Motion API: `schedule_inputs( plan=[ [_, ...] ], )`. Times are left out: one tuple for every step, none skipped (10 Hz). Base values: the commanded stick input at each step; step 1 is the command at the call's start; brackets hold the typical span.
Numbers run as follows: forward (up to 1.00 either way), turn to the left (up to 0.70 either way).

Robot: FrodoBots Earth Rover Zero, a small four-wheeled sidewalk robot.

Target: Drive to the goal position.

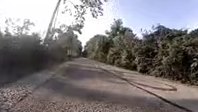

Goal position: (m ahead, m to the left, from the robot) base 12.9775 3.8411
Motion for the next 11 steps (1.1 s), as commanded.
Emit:
schedule_inputs(
  plan=[
    [0.70, 0.13],
    [0.70, 0.18],
    [0.70, 0.23],
    [0.70, 0.26],
    [0.70, 0.27],
    [0.70, 0.28],
    [0.70, 0.29],
    [0.70, 0.02],
    [0.70, 0.02],
    [0.70, 0.01],
    [0.70, 0.01]
  ],
)
